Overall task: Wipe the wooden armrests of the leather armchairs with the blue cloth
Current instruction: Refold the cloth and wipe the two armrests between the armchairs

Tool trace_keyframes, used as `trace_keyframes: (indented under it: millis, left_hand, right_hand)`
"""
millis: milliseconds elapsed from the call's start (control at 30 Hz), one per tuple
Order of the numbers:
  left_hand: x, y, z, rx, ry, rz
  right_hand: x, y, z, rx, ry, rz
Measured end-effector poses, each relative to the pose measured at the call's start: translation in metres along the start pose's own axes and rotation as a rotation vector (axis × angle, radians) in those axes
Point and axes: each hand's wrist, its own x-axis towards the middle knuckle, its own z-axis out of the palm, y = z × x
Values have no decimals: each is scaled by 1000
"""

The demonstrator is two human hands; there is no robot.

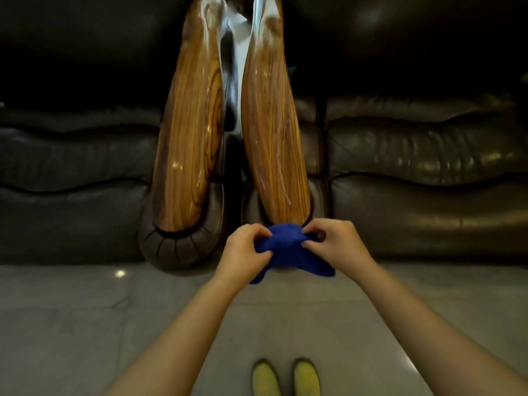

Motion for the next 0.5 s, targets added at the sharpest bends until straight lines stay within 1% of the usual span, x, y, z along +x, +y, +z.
trace_keyframes:
  millis: [333, 500]
  left_hand:
    - [19, -17, 34, -45, 22, 7]
    - [42, -32, 48, -12, 77, 48]
  right_hand:
    - [12, 41, 17, 21, 29, -30]
    - [33, 57, 28, 34, 46, -64]
